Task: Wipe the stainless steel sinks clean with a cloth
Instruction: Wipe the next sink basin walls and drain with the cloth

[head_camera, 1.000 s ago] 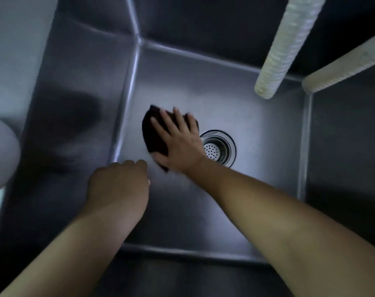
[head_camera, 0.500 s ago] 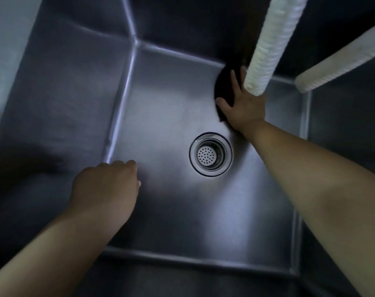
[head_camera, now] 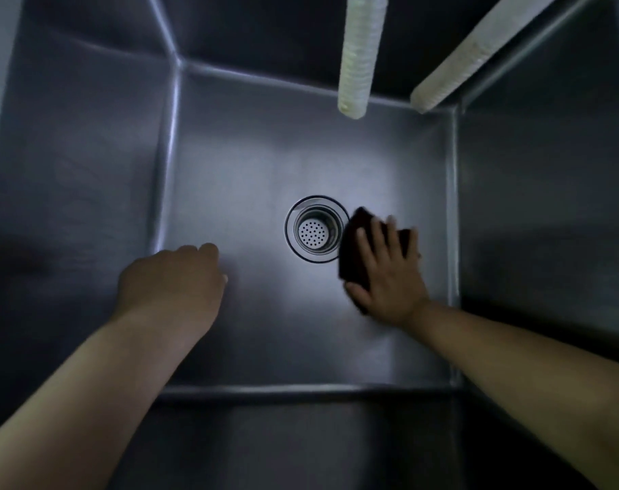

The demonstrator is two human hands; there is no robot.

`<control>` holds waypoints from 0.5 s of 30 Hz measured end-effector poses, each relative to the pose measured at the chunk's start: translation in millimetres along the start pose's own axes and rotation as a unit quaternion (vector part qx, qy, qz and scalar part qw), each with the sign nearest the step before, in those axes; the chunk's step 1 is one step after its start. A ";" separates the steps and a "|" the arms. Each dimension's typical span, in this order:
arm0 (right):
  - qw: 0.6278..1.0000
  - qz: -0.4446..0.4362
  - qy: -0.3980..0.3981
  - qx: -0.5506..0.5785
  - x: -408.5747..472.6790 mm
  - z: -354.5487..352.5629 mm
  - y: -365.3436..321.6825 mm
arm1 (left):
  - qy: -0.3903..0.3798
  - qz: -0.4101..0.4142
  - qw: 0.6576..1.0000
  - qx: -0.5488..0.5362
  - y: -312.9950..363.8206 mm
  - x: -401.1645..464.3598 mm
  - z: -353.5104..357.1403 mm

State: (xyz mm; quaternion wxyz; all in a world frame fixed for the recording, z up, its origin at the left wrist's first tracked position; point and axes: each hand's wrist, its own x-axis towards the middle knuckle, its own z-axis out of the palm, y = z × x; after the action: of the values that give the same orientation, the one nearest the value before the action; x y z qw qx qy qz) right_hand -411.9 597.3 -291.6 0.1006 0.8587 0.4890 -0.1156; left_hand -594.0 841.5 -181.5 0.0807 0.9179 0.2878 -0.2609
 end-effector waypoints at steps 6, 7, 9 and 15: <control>0.983 -0.180 0.010 0.022 -6.1 10.0 -90.7 | -0.025 -0.009 1.000 0.014 -0.4 0.6 1.0; 0.979 -0.202 0.012 0.027 -10.9 12.4 -100.9 | -0.030 -0.007 0.999 0.021 -0.8 0.6 1.6; 0.966 -0.257 0.012 0.029 -24.2 17.5 -109.3 | -0.036 -0.004 0.999 0.029 -1.3 0.1 3.3; 0.937 -0.349 -0.008 0.008 -55.2 28.4 -46.1 | -0.037 0.004 0.999 0.018 0.7 -2.4 7.3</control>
State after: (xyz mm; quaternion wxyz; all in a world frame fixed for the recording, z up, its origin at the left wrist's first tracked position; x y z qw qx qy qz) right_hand -481.9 567.1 -305.0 0.0511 0.6339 0.7561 -0.1542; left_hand -598.5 837.5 -186.4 0.0757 0.9103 0.2760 -0.2991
